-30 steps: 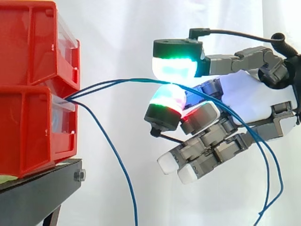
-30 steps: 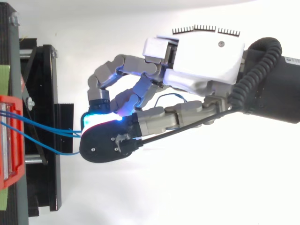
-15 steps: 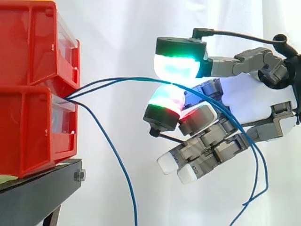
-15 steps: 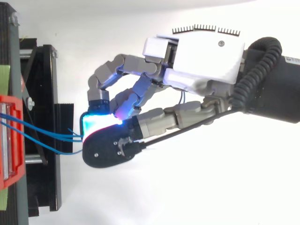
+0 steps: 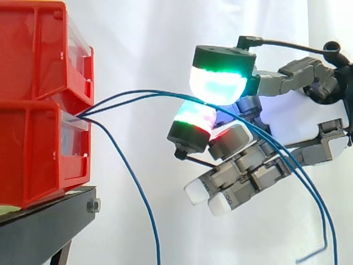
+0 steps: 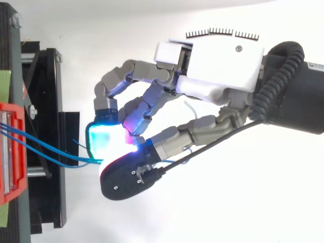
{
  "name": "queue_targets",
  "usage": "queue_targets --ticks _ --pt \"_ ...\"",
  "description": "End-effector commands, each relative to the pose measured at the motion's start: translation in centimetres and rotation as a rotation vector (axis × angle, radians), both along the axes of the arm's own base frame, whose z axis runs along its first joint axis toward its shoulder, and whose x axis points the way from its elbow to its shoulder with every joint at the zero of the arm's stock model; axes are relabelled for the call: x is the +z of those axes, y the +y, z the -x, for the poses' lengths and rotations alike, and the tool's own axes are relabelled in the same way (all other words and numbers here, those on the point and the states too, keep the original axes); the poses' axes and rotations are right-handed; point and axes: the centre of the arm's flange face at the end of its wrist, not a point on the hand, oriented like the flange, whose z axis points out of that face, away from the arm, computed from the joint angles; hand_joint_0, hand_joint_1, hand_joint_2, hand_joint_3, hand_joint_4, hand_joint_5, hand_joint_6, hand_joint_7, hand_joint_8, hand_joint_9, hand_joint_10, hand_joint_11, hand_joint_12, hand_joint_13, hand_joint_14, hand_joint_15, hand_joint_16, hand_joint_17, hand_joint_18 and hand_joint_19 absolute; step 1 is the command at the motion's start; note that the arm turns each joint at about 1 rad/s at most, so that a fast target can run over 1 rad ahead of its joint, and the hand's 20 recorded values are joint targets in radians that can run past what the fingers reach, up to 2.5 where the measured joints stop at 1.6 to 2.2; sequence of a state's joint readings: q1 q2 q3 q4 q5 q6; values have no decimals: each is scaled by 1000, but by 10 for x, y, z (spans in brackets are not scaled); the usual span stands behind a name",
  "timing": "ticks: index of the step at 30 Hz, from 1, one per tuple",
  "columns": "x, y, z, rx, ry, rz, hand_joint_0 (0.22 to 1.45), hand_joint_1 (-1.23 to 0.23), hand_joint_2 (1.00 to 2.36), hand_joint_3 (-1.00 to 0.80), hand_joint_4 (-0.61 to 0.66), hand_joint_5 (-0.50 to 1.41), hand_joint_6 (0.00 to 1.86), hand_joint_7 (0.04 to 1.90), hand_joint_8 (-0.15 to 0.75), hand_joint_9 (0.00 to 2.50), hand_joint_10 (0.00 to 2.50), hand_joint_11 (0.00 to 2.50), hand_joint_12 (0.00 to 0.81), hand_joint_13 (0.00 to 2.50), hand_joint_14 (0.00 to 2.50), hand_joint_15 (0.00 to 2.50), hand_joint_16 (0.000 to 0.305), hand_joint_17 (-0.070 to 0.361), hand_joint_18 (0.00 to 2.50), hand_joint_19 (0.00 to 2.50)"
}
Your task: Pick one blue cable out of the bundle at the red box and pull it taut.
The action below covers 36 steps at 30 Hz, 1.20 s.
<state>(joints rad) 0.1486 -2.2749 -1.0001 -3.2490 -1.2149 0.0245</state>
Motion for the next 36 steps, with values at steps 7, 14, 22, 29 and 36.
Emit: queue_targets --ticks 7,14,22,29,36 --pt "0 1 0 2 5 1 711 -848 1012 -328 -13 -185 923 1213 254 1102 14 1352 329 659 15 388 49 110 560 343" --pt "-1 2 1 3 9 1 635 -775 1012 -279 2 -169 912 1155 251 1134 15 1360 334 650 17 404 49 111 522 382" --pt "-20 1 8 4 46 8 602 -691 1010 -236 1 -152 897 1169 266 1198 13 1353 362 683 15 401 56 126 545 378" --pt "-21 2 6 2 29 7 591 -608 1007 -196 3 -139 885 1138 285 1234 12 1338 386 708 14 390 61 136 571 358" --pt "-20 2 6 2 27 6 589 -552 1006 -167 8 -129 874 1118 285 1279 13 1316 389 723 14 382 62 140 585 351"
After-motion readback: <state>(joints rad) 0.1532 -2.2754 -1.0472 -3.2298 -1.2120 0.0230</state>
